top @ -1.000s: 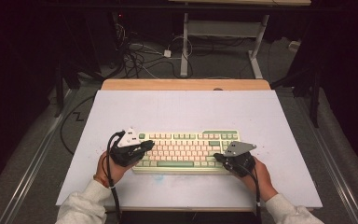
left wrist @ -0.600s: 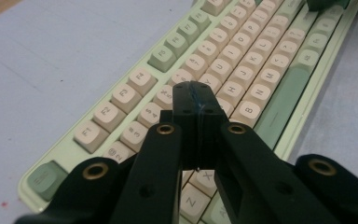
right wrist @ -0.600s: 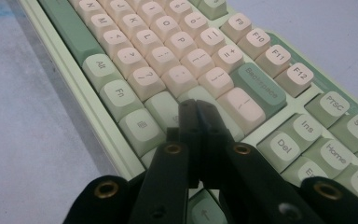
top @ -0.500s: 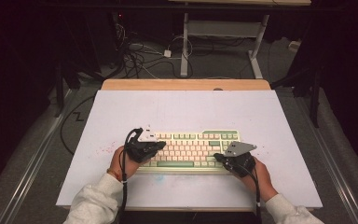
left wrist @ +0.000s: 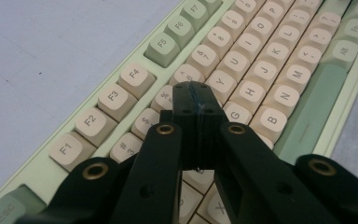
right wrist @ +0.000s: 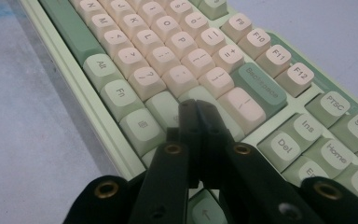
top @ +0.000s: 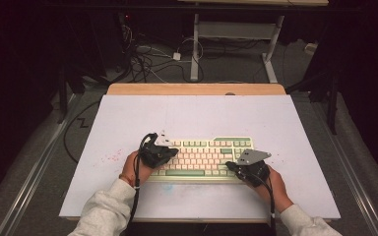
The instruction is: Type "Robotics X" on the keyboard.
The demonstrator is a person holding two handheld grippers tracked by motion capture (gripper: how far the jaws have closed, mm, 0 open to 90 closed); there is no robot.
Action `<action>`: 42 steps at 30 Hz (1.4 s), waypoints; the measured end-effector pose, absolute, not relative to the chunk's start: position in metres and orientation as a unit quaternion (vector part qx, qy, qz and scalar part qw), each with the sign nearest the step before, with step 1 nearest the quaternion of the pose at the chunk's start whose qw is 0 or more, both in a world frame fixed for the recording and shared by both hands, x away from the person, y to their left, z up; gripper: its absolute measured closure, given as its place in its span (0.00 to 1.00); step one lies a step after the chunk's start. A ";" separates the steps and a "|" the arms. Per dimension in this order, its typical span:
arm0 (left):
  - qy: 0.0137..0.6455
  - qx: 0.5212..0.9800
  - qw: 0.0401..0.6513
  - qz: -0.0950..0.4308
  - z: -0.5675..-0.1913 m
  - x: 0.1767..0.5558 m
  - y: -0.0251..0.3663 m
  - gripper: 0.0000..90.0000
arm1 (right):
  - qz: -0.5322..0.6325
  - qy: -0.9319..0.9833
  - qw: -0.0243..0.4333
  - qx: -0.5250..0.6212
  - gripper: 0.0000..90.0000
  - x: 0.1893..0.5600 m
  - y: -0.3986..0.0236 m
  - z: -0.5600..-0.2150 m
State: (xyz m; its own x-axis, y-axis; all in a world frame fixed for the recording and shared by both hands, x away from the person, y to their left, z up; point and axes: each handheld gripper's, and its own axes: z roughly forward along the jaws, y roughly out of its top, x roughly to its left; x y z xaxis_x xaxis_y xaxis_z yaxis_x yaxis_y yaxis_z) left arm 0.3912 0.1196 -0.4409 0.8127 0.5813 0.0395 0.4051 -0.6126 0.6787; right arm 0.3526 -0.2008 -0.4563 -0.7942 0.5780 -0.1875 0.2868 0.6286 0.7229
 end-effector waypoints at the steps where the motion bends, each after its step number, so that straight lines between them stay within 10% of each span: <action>1: 0.278 0.889 0.340 0.129 -0.441 0.392 0.119 0.97 | 0.354 0.879 0.206 0.245 1.00 0.353 -0.201 -0.456; 42: 0.271 0.898 0.319 0.135 -0.446 0.393 0.116 0.98 | 0.351 0.879 0.210 0.245 1.00 0.352 -0.200 -0.456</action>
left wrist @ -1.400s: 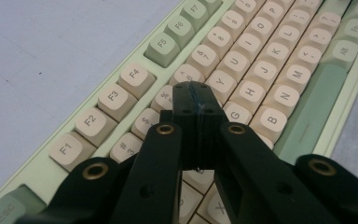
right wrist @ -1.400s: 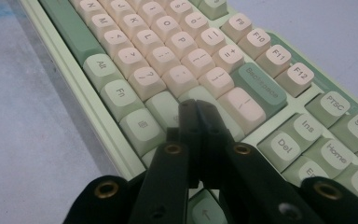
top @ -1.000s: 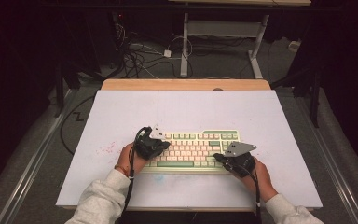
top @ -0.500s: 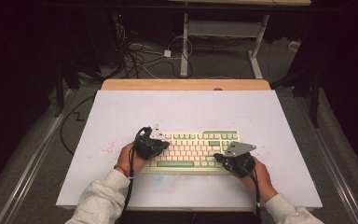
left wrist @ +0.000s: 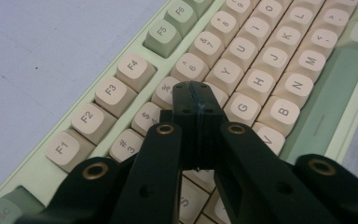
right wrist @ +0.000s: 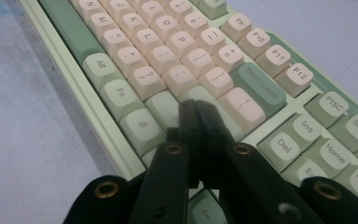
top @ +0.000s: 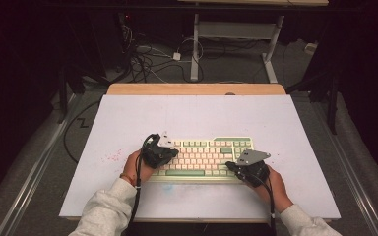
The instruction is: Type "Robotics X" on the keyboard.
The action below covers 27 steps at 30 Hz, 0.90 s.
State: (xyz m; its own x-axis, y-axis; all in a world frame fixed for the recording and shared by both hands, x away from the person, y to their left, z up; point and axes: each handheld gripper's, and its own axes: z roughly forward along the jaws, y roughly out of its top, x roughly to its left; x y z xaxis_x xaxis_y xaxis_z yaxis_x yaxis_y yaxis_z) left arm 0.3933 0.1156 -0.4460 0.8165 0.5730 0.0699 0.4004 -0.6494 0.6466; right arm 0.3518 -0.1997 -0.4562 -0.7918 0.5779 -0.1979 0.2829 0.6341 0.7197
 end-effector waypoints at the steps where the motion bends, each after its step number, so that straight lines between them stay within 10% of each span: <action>1: 0.271 0.898 0.319 0.135 -0.446 0.393 0.116 0.97 | 0.351 0.879 0.209 0.245 1.00 0.352 -0.200 -0.456; 27: 0.264 0.886 0.344 0.161 -0.432 0.386 0.120 0.98 | 0.348 0.879 0.213 0.245 1.00 0.351 -0.199 -0.456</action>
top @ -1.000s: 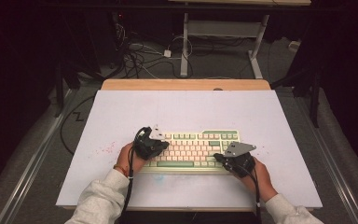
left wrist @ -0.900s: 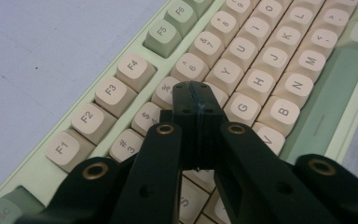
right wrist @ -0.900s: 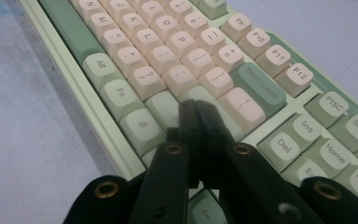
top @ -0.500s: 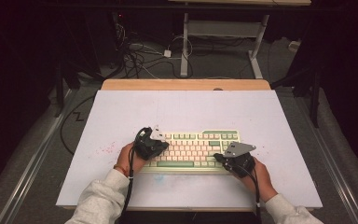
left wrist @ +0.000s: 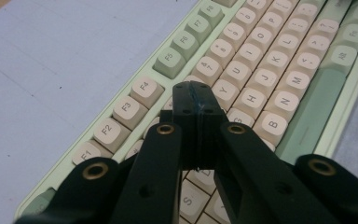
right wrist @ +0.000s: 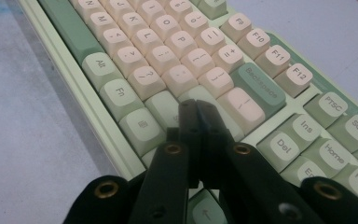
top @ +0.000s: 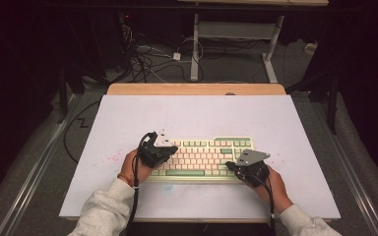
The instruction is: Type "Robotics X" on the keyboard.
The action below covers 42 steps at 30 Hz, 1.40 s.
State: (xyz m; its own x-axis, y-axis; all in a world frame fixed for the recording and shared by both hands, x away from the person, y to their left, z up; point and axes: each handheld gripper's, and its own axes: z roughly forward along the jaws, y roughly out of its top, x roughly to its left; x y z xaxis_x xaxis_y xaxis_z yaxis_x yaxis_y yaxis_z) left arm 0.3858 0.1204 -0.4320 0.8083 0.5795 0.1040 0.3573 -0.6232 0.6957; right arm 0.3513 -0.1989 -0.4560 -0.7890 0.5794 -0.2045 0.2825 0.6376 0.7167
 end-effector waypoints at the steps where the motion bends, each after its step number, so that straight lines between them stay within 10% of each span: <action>1: 0.264 0.886 0.345 0.162 -0.432 0.386 0.121 0.98 | 0.348 0.879 0.214 0.245 1.00 0.351 -0.199 -0.456; 42: 0.236 0.858 0.394 0.232 -0.417 0.359 0.147 0.97 | 0.404 0.848 0.241 0.245 1.00 0.339 -0.217 -0.422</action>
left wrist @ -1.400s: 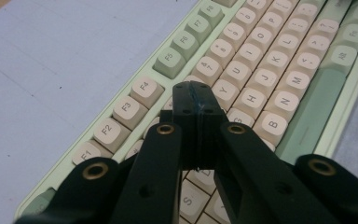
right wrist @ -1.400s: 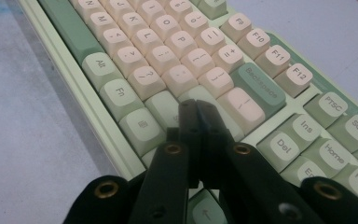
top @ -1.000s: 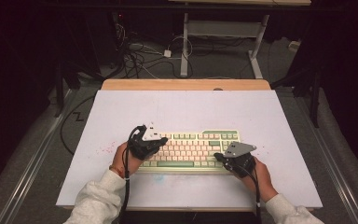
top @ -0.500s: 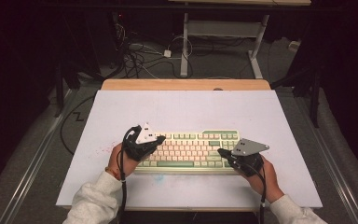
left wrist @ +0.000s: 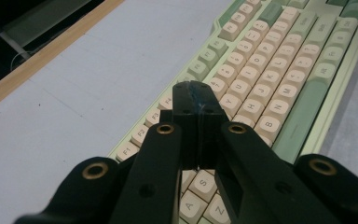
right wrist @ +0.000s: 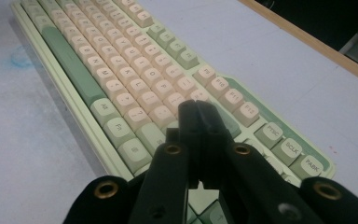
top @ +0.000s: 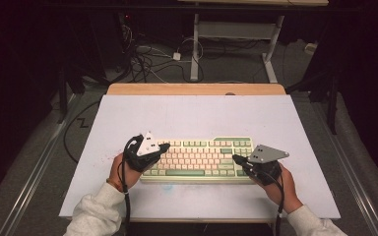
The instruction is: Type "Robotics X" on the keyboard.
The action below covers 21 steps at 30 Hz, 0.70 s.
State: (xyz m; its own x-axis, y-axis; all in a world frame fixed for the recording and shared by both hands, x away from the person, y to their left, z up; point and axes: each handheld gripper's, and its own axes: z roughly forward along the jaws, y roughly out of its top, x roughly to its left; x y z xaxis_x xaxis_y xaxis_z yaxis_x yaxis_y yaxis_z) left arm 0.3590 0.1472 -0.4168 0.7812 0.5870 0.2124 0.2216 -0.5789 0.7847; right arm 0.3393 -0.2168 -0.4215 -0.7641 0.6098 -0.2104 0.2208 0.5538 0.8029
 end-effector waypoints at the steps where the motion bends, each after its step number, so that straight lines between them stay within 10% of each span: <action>1: 0.234 0.858 0.394 0.232 -0.417 0.359 0.148 0.97 | 0.404 0.848 0.241 0.245 1.00 0.339 -0.217 -0.421; 21: 0.239 0.851 0.393 0.252 -0.424 0.343 0.170 0.97 | 0.406 0.851 0.230 0.243 1.00 0.344 -0.209 -0.419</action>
State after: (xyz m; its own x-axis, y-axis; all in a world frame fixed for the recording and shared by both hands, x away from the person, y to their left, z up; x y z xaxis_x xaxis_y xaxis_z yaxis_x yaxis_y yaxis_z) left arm 0.3434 0.1703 -0.4245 0.7586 0.6051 0.2416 0.2082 -0.5765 0.7901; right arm 0.3441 -0.2094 -0.4188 -0.7767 0.5992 -0.1943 0.2263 0.5533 0.8017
